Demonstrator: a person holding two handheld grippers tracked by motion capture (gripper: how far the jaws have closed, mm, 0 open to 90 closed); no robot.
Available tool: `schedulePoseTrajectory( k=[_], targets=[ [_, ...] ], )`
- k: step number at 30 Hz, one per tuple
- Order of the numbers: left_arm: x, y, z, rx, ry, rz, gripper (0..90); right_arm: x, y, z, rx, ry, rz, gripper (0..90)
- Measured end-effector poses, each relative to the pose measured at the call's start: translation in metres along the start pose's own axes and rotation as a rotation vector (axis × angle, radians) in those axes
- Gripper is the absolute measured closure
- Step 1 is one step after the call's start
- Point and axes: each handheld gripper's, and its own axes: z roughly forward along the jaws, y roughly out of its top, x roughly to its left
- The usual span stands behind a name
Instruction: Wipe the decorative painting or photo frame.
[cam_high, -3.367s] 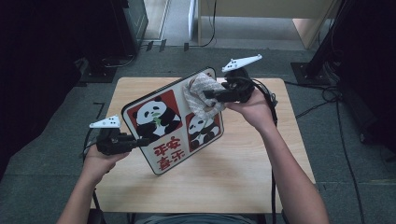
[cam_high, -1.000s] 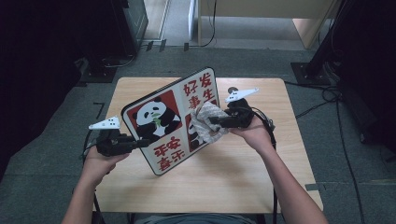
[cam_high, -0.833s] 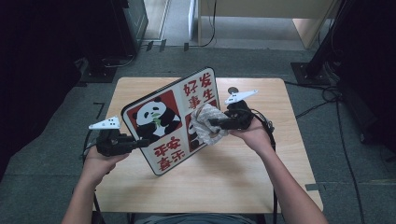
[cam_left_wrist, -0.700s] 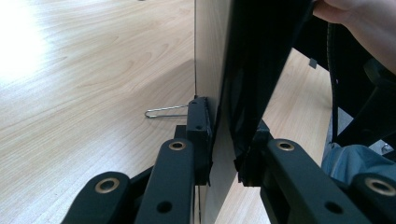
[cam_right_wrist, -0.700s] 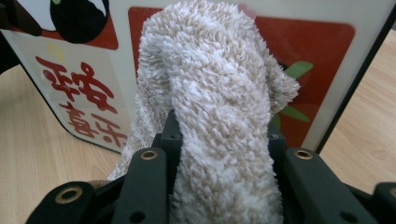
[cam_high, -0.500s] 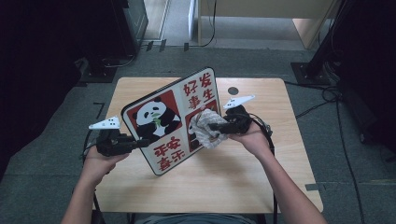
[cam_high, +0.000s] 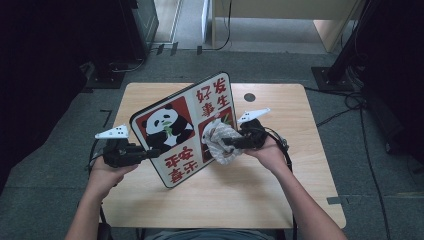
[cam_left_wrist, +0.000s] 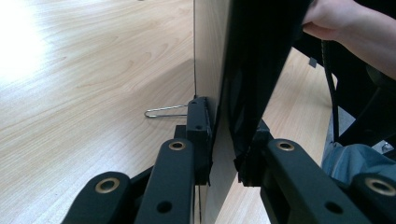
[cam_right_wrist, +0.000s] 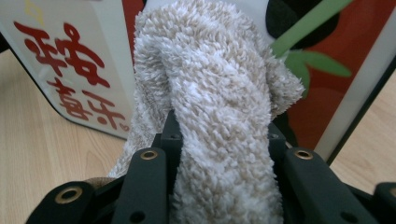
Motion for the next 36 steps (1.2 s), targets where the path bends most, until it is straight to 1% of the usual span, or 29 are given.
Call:
schedulePoseTrajectory(
  k=[5,8,11,14,16,19,20,25,28,36],
  targets=[
    [0.000,0.000,0.000,-0.001,-0.002,-0.001,78.9,0.000,-0.007,0.005,0.036,0.000,0.009,65.1],
    [0.001,0.000,0.000,0.002,-0.002,0.000,78.9,0.000,-0.010,0.007,0.038,0.000,0.007,65.1],
    [0.001,0.000,0.000,0.003,-0.002,0.001,78.9,-0.001,-0.015,0.009,0.036,0.007,0.015,65.1],
    [0.000,0.001,0.000,0.005,0.000,0.003,78.9,-0.002,-0.019,0.012,0.046,0.009,0.014,65.0],
    [0.000,0.001,0.000,0.005,0.003,0.004,78.9,-0.002,-0.023,0.015,0.067,0.006,0.016,65.0],
    [0.000,0.001,0.000,0.005,0.002,0.005,78.9,-0.003,-0.025,0.017,0.067,0.008,0.016,65.0],
    [0.000,0.001,0.000,0.006,0.003,0.005,78.9,-0.003,-0.028,0.020,0.074,0.012,0.023,65.1],
    [0.000,0.001,0.000,0.006,0.002,0.006,78.9,-0.002,-0.032,0.022,0.083,0.014,0.026,65.1],
    [-0.001,0.001,0.000,0.005,0.006,0.007,78.8,-0.002,-0.034,0.025,0.099,0.014,0.028,65.1],
    [-0.001,0.001,0.000,0.006,0.005,0.002,78.8,-0.003,-0.033,0.022,0.098,0.029,0.042,65.2]
  ],
)
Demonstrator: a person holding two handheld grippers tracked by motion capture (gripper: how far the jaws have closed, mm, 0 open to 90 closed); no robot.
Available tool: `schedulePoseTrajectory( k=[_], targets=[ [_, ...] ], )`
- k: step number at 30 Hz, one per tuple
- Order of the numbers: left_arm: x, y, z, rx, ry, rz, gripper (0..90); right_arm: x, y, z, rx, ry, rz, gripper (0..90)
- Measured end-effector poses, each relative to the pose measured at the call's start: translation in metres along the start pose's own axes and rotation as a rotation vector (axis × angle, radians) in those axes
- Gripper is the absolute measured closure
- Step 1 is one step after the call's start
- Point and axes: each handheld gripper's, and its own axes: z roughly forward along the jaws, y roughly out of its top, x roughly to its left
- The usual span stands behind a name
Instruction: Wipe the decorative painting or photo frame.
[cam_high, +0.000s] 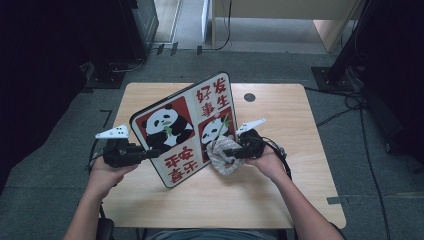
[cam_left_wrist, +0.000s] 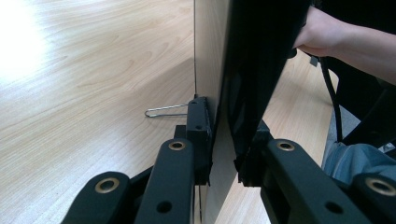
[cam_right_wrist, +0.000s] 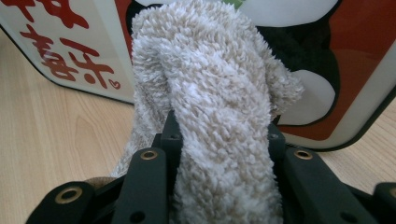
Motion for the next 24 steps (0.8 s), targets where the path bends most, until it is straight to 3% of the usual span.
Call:
schedulePoseTrajectory(
  k=[8,16,24],
  targets=[
    [0.000,0.000,0.000,0.001,0.003,-0.006,78.7,0.002,0.010,-0.013,-0.012,0.015,0.030,65.5],
    [0.000,0.000,0.000,-0.001,0.001,-0.009,78.7,0.014,0.028,-0.035,-0.063,0.022,0.015,65.5],
    [0.001,0.000,0.000,-0.003,0.002,-0.012,78.7,0.024,0.049,-0.052,-0.082,0.016,0.001,65.6]
  ],
)
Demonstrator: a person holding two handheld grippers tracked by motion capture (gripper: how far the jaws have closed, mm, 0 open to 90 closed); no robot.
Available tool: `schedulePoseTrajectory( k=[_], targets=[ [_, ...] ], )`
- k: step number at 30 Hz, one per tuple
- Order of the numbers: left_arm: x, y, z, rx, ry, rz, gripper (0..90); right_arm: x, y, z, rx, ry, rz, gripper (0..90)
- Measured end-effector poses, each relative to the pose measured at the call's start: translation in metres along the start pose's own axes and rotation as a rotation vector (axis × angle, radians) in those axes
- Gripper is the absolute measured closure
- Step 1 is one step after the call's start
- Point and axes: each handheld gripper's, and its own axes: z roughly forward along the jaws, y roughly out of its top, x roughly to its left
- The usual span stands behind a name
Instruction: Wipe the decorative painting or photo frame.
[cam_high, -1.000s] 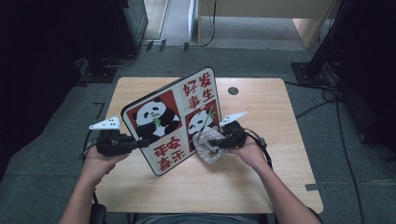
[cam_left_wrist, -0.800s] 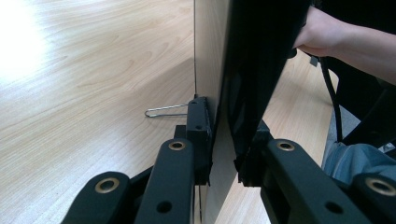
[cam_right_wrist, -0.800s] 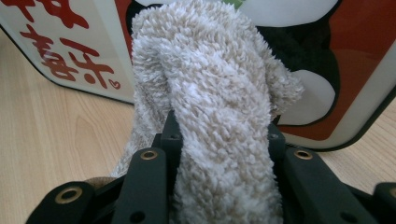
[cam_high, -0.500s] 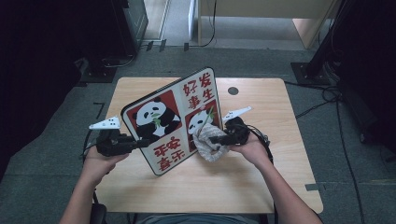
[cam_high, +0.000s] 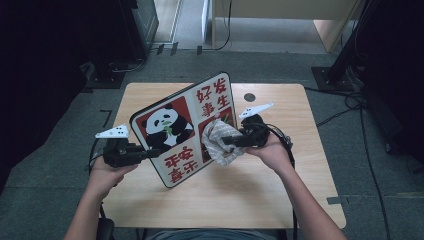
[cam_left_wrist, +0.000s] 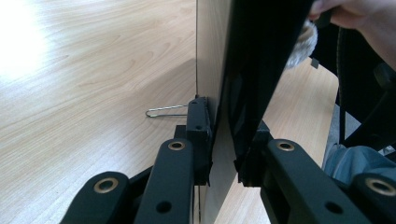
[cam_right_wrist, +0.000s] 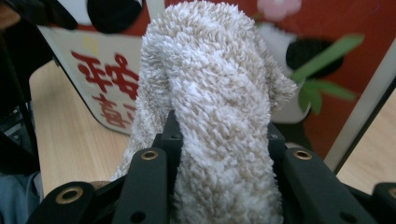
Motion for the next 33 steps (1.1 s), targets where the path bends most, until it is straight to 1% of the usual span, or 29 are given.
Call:
schedulePoseTrajectory(
  k=[2,3,4,5,8,10,11,12,13,14,16,20,21,22,24,30,33],
  targets=[
    [0.000,0.000,0.000,0.000,0.001,-0.001,78.7,0.003,0.007,-0.005,-0.009,-0.002,-0.005,65.6],
    [0.000,0.000,0.000,0.000,0.001,-0.001,78.7,0.003,0.007,-0.005,-0.009,-0.002,-0.005,65.6],
    [0.000,0.000,0.000,0.002,0.001,0.001,78.7,0.006,0.015,-0.009,-0.018,0.000,-0.009,65.5],
    [0.000,0.000,0.000,0.002,0.001,0.001,78.7,0.006,0.015,-0.009,-0.018,0.000,-0.009,65.5],
    [0.000,0.000,0.000,0.003,0.002,-0.003,78.7,0.010,0.025,-0.015,-0.027,0.002,-0.028,65.5],
    [0.000,0.001,0.000,0.002,0.004,-0.007,78.7,0.013,0.037,-0.023,-0.047,0.010,-0.036,65.5],
    [0.000,0.001,0.000,0.003,0.005,-0.007,78.7,0.013,0.037,-0.023,-0.047,0.010,-0.036,65.5],
    [0.000,0.001,0.000,0.002,0.003,-0.007,78.7,0.014,0.045,-0.028,-0.059,0.018,-0.042,65.5],
    [0.000,0.001,0.000,0.002,0.003,-0.007,78.7,0.014,0.045,-0.028,-0.059,0.018,-0.042,65.5],
    [0.000,0.000,0.000,0.002,0.002,-0.009,78.7,0.016,0.053,-0.032,-0.068,0.015,-0.052,65.6],
    [0.000,0.000,0.000,0.000,0.002,-0.009,78.7,0.016,0.056,-0.034,-0.068,0.015,-0.054,65.5],
    [0.000,0.000,0.000,-0.001,0.003,-0.009,78.7,0.021,0.073,-0.043,-0.086,0.027,-0.064,65.5],
    [0.000,0.000,0.000,-0.001,0.002,-0.006,78.7,0.021,0.073,-0.043,-0.086,0.027,-0.064,65.5],
    [0.000,0.000,0.000,0.000,0.002,-0.006,78.7,0.023,0.080,-0.044,-0.088,0.024,-0.067,65.5],
    [0.000,0.000,0.000,-0.002,0.003,-0.006,78.7,0.024,0.083,-0.045,-0.087,0.024,-0.070,65.5],
    [0.000,0.000,0.000,-0.004,0.005,-0.007,78.7,0.031,0.104,-0.051,-0.102,0.022,-0.099,65.5],
    [0.000,0.000,0.000,-0.005,0.006,-0.005,78.7,0.033,0.108,-0.053,-0.112,0.027,-0.104,65.5]
  ],
)
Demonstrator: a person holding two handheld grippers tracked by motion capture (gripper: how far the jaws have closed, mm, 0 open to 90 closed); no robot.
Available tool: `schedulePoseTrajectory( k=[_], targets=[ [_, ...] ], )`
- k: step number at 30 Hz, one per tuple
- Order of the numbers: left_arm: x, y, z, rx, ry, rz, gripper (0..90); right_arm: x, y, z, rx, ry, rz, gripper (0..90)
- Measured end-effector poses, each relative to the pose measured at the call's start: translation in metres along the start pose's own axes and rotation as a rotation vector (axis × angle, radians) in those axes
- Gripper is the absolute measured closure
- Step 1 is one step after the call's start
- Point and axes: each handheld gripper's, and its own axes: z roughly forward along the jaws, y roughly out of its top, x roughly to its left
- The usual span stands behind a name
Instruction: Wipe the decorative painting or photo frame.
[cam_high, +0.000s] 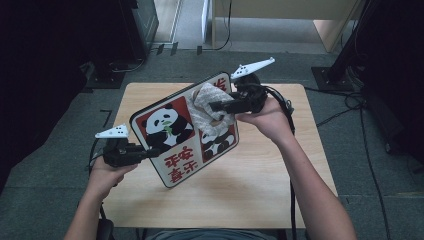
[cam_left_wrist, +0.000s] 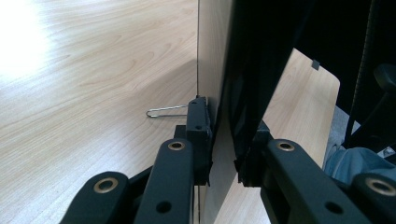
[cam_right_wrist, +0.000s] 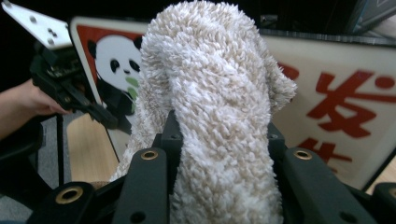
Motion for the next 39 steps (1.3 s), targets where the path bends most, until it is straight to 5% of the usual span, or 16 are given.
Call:
schedulePoseTrajectory(
  k=[14,39],
  targets=[
    [-0.001,0.000,0.000,0.002,-0.002,0.010,78.9,0.000,0.010,0.011,0.000,0.008,-0.026,65.5],
    [-0.002,0.000,0.000,0.007,0.001,0.011,78.9,-0.013,-0.026,0.034,0.019,0.044,0.002,65.5]
  ],
)
